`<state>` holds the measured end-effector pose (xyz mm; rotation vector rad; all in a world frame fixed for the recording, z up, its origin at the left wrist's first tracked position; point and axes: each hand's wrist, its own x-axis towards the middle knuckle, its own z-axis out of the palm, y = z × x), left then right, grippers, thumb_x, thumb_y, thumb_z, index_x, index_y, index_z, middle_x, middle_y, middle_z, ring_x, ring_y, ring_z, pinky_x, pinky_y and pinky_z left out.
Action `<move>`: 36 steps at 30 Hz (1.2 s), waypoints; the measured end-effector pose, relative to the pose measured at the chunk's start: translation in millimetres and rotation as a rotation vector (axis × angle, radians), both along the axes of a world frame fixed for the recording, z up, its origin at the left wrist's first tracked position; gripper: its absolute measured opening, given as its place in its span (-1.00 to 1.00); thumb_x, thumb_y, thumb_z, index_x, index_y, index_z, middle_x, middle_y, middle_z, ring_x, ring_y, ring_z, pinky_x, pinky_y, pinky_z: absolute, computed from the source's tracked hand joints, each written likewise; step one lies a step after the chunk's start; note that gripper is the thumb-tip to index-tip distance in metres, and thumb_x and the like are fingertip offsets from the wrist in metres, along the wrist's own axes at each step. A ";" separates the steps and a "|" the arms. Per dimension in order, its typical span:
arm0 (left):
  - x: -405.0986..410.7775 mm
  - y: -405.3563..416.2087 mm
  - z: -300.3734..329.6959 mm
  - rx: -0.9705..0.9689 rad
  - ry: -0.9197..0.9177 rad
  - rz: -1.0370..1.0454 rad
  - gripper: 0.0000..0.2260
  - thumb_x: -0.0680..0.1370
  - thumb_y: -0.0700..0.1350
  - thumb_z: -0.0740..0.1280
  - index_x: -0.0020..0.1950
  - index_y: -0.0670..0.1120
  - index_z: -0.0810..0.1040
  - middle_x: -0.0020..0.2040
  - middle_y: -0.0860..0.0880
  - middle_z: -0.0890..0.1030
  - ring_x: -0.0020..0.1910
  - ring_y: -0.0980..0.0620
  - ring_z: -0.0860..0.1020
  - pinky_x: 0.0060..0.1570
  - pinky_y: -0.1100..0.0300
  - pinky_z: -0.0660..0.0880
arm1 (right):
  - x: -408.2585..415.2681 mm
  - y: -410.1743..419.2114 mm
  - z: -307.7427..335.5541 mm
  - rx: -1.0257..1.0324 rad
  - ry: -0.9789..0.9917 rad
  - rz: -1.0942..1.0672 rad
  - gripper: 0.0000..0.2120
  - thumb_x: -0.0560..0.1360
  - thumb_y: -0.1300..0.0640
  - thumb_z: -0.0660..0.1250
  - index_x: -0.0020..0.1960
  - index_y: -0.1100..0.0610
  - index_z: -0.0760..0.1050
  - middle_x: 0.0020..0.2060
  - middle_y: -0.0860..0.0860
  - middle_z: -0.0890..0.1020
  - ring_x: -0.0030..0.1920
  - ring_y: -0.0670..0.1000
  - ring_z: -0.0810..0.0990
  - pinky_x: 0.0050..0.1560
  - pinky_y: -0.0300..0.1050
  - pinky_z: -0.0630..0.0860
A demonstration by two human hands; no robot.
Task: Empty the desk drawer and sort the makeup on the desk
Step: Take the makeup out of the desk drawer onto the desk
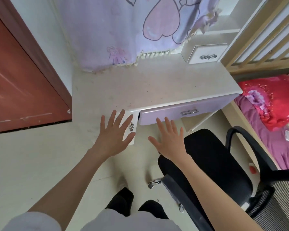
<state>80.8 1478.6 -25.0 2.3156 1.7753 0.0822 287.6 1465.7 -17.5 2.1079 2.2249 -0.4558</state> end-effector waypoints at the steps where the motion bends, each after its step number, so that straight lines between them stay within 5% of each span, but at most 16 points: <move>1: 1.4 17.0 0.1 -0.005 0.002 -0.014 -0.29 0.39 0.32 -0.31 0.52 0.11 -0.10 0.54 0.01 -0.12 0.51 -0.07 -0.20 0.40 -0.17 -0.27 | -0.5 14.8 -0.6 0.000 -0.002 -0.015 -0.30 0.53 -0.29 0.05 0.54 -0.06 -0.13 0.54 0.04 -0.09 0.53 0.11 -0.12 0.45 0.23 -0.11; 12: 60.4 119.5 -41.3 -0.204 0.065 -0.179 -0.27 0.35 0.29 -0.40 0.51 0.10 -0.22 0.53 0.00 -0.21 0.49 -0.08 -0.26 0.39 -0.17 -0.30 | 48.2 105.0 -44.3 -0.152 0.002 -0.131 -0.32 0.55 -0.25 0.05 0.54 -0.03 -0.13 0.54 0.06 -0.08 0.53 0.14 -0.10 0.45 0.23 -0.11; 16: 91.2 148.5 -66.6 -0.262 0.076 -0.194 -0.26 0.35 0.29 -0.38 0.52 0.07 -0.18 0.54 -0.01 -0.19 0.50 -0.10 -0.24 0.39 -0.16 -0.29 | 88.8 132.3 -89.3 -0.193 0.076 -0.195 -0.48 0.60 -0.08 0.08 0.48 0.13 0.15 0.46 0.13 0.23 0.46 0.16 0.19 0.40 0.07 0.14; 18: 109.9 160.4 -80.2 -0.281 0.076 -0.197 -0.27 0.36 0.28 -0.38 0.51 0.07 -0.19 0.53 -0.01 -0.20 0.50 -0.10 -0.25 0.39 -0.15 -0.29 | 108.1 147.1 -107.5 -0.175 0.303 -0.370 -0.59 0.62 0.06 0.08 0.40 0.22 0.30 0.35 0.14 0.39 0.36 0.14 0.35 0.32 -0.04 0.26; 21: 133.4 179.0 -99.1 -0.315 0.070 -0.196 -0.30 0.37 0.27 -0.37 0.51 0.08 -0.23 0.53 0.01 -0.24 0.49 -0.07 -0.28 0.39 -0.11 -0.31 | 131.8 176.9 -132.5 -0.193 0.879 -0.972 -0.58 0.62 0.15 0.13 0.44 0.24 0.23 0.26 0.15 0.43 0.26 0.11 0.43 0.29 -0.07 0.33; 24: 143.1 189.9 -116.5 -0.291 0.038 -0.173 -0.33 0.44 0.26 -0.29 0.52 0.04 -0.16 0.53 0.02 -0.19 0.48 -0.02 -0.27 0.39 -0.11 -0.29 | 152.5 203.3 -161.0 -0.192 1.598 -1.547 -0.62 0.62 0.03 0.13 0.39 0.13 0.26 0.16 0.07 0.41 0.15 0.08 0.49 0.27 -0.07 0.39; 26: 143.3 190.5 -125.7 -0.227 0.013 -0.160 -0.38 0.51 0.22 -0.18 0.53 0.00 -0.04 0.54 0.00 -0.07 0.49 -0.01 -0.18 0.39 -0.14 -0.23 | 163.0 214.6 -177.7 -0.120 1.868 -1.704 -0.71 0.61 0.00 0.13 0.23 0.14 0.37 0.08 0.09 0.49 0.00 0.06 0.54 0.10 -0.09 0.45; 29: 143.2 190.8 -129.3 -0.182 -0.008 -0.155 -0.44 0.56 0.17 -0.11 0.51 -0.03 0.08 0.53 -0.01 0.04 0.49 -0.05 -0.05 0.38 -0.18 -0.11 | 168.2 223.1 -187.6 -0.052 1.991 -1.757 -0.71 0.58 -0.02 0.17 0.09 0.20 0.45 -0.06 0.11 0.55 -0.07 0.08 0.56 0.09 -0.05 0.52; 36: 143.4 192.5 -127.8 -0.263 -0.081 -0.080 -0.45 0.49 0.23 -0.28 0.48 0.14 -0.16 0.48 0.22 -0.20 0.44 0.18 -0.31 0.40 0.01 -0.34 | 165.4 225.6 -185.4 -0.007 1.974 -1.675 -0.49 0.46 -0.27 0.26 -0.05 0.22 0.44 -0.20 0.09 0.49 -0.15 0.07 0.53 0.21 0.00 0.50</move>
